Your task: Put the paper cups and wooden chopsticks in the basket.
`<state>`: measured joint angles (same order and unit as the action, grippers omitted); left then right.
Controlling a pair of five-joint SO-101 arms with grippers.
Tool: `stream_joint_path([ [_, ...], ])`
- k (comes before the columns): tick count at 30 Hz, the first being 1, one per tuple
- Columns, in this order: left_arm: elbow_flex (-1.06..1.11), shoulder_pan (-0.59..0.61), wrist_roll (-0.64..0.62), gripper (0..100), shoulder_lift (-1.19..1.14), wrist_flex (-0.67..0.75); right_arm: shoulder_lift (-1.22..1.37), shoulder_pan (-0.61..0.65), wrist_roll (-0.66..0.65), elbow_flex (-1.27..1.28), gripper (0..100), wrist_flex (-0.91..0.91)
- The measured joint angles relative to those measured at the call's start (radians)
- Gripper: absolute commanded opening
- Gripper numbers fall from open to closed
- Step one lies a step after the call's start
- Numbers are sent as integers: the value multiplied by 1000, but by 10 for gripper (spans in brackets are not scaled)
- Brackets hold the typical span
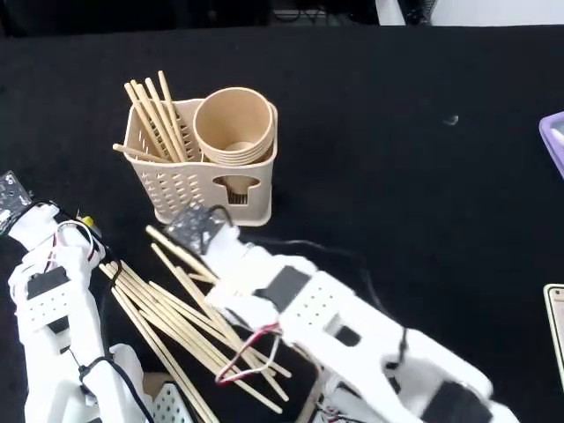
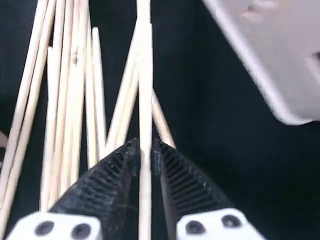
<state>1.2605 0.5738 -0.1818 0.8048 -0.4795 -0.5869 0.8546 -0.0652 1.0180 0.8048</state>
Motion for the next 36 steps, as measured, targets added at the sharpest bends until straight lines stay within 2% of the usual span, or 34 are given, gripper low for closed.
stream_joint_path([
  [6,51,0,0,173,0,63,-259,-35,-11,2,11,97],
  [11,71,0,0,171,0,109,-476,-35,-130,-137,11,221],
  [17,71,0,0,170,0,109,-485,-32,-172,-393,11,215],
  [21,71,0,0,170,0,109,-328,-32,-164,-542,11,68],
  [29,71,0,0,170,0,109,12,-57,-26,-761,11,-402],
  [36,71,0,0,170,0,109,227,-123,-15,-872,11,-559],
])
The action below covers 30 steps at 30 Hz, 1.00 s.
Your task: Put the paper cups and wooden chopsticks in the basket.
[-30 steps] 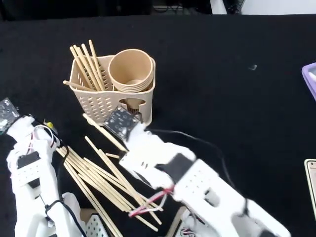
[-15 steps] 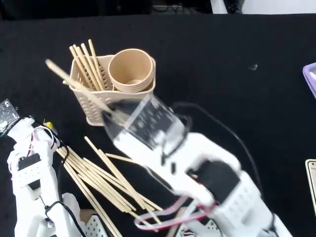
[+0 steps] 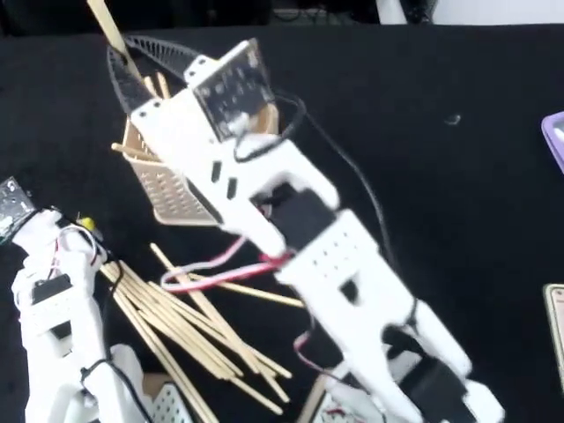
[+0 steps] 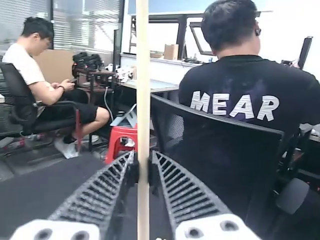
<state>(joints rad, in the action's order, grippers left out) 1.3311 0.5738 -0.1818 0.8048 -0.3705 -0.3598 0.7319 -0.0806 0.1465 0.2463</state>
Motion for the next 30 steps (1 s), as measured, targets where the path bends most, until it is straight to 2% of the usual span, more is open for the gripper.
stream_joint_path([
  [8,0,0,0,170,0,0,166,-41,0,-31,11,-74],
  [16,0,0,0,170,0,0,186,-38,0,55,13,-74],
  [21,0,0,0,170,0,0,186,-38,0,121,107,-74],
  [23,0,0,0,170,0,0,170,-38,0,149,135,-74],
  [30,0,0,0,170,0,0,-86,-38,0,299,102,-71],
])
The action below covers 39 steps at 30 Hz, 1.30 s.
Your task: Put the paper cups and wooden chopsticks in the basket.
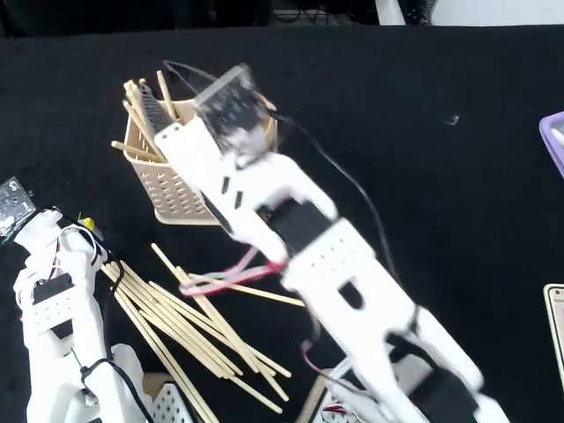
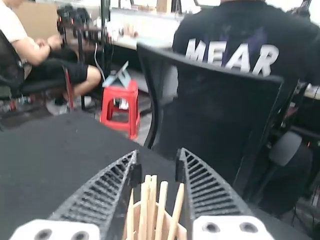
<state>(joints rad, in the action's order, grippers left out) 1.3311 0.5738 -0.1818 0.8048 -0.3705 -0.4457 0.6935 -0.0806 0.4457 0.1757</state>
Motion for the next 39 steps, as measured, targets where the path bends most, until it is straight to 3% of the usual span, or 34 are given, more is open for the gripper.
stream_joint_path([
  [4,0,0,0,170,0,0,-213,11,0,132,103,110],
  [7,0,0,0,170,0,0,-388,26,0,256,119,299],
  [12,0,0,0,170,0,0,-597,80,0,525,240,620],
  [15,0,0,0,170,0,0,-611,104,-8,689,257,703],
  [23,0,0,0,170,0,0,-457,180,-101,841,258,654],
  [29,0,0,0,170,0,0,-288,288,3,779,258,586],
  [36,0,0,0,170,0,0,-66,371,28,756,257,439],
  [39,0,0,0,170,0,0,18,370,29,749,191,390],
])
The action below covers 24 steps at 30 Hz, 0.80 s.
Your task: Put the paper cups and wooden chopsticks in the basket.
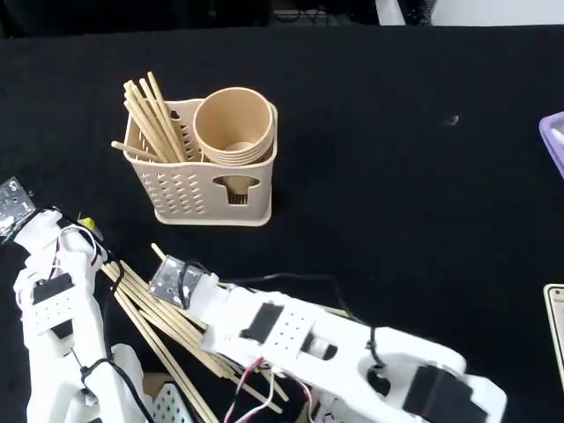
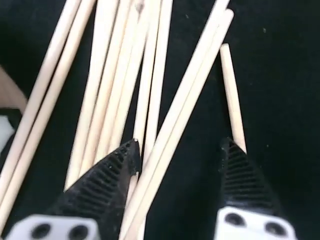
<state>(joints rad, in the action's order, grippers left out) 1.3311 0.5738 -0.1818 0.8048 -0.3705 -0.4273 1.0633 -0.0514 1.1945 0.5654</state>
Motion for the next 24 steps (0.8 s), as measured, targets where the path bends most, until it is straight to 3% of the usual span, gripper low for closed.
stream_joint_path([
  [4,0,0,0,170,0,0,51,2,0,-51,4,3],
  [8,0,0,0,170,0,0,57,-3,0,-78,9,34],
  [14,0,0,0,170,0,0,43,-137,-8,-137,10,163],
  [20,0,0,0,170,0,0,-127,-206,-86,-147,14,296],
  [24,0,0,0,170,0,0,-210,-190,-89,-147,125,315],
])
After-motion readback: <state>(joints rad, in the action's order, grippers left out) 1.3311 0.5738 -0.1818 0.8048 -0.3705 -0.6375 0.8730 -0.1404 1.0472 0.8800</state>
